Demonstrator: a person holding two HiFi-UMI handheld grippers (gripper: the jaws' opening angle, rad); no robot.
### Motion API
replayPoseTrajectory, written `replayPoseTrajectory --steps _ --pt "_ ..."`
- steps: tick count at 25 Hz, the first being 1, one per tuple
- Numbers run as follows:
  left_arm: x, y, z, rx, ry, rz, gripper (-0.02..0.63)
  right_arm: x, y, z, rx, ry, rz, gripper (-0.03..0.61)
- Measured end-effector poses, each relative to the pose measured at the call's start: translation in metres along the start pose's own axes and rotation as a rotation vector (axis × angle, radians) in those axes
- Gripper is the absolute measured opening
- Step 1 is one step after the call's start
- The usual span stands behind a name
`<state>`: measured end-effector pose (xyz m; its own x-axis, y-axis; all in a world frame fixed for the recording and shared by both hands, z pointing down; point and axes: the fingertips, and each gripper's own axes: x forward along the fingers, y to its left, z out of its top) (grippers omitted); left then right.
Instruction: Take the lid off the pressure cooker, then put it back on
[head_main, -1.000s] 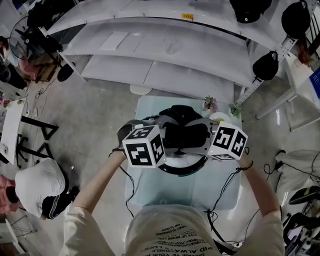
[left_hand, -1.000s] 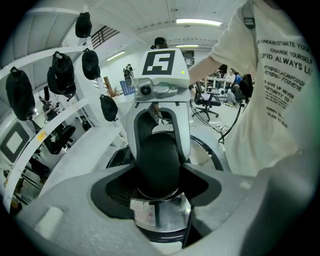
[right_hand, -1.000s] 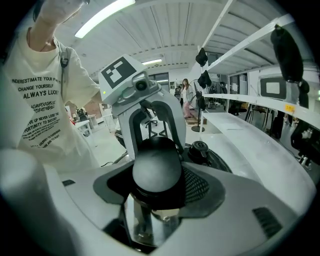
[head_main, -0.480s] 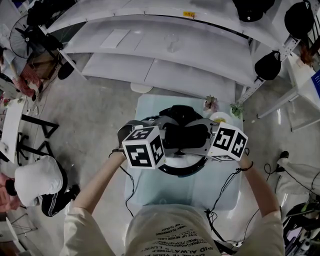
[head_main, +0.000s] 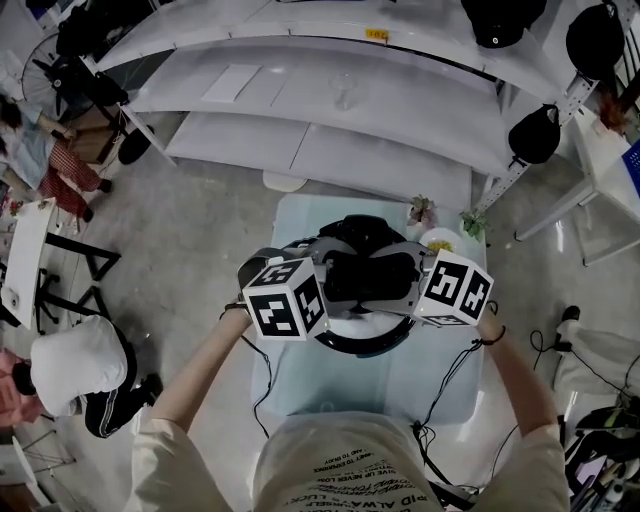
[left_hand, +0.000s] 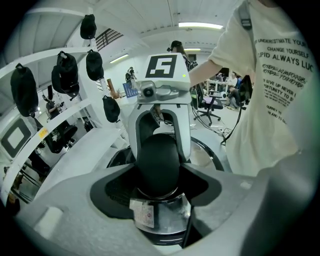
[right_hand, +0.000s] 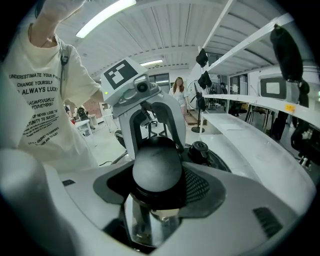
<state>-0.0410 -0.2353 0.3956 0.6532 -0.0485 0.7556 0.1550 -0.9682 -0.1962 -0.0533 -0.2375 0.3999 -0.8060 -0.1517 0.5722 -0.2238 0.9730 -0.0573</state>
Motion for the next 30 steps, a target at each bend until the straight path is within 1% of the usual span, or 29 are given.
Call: replayPoseTrajectory --steps 2,5,10,16,20,23,27,30 --pt "-0.001 0.001 -0.001 -0.006 -0.015 0.023 0.281 0.001 0.000 -0.001 -0.009 -0.002 -0.010 0.276" --pt "-0.004 0.001 -0.001 -0.030 -0.048 0.080 0.281 0.001 0.001 -0.001 -0.006 0.002 -0.023 0.279" --pt "-0.008 0.005 -0.006 -0.141 -0.113 0.156 0.281 -0.004 -0.005 0.000 0.032 -0.039 -0.095 0.285" --pt "-0.014 0.008 -0.010 -0.245 -0.180 0.302 0.281 -0.010 -0.008 -0.001 0.066 -0.091 -0.203 0.285" --pt "-0.019 0.007 -0.012 -0.320 -0.231 0.391 0.281 -0.017 -0.010 -0.004 0.121 -0.119 -0.276 0.285" --pt "-0.026 0.005 -0.013 -0.384 -0.274 0.453 0.281 -0.027 -0.009 -0.004 0.173 -0.173 -0.336 0.285" --pt "-0.039 -0.004 -0.012 -0.499 -0.369 0.531 0.281 -0.041 -0.005 -0.005 0.223 -0.241 -0.418 0.284" --pt "-0.046 -0.013 -0.010 -0.538 -0.400 0.575 0.280 -0.051 0.003 -0.003 0.239 -0.282 -0.449 0.275"
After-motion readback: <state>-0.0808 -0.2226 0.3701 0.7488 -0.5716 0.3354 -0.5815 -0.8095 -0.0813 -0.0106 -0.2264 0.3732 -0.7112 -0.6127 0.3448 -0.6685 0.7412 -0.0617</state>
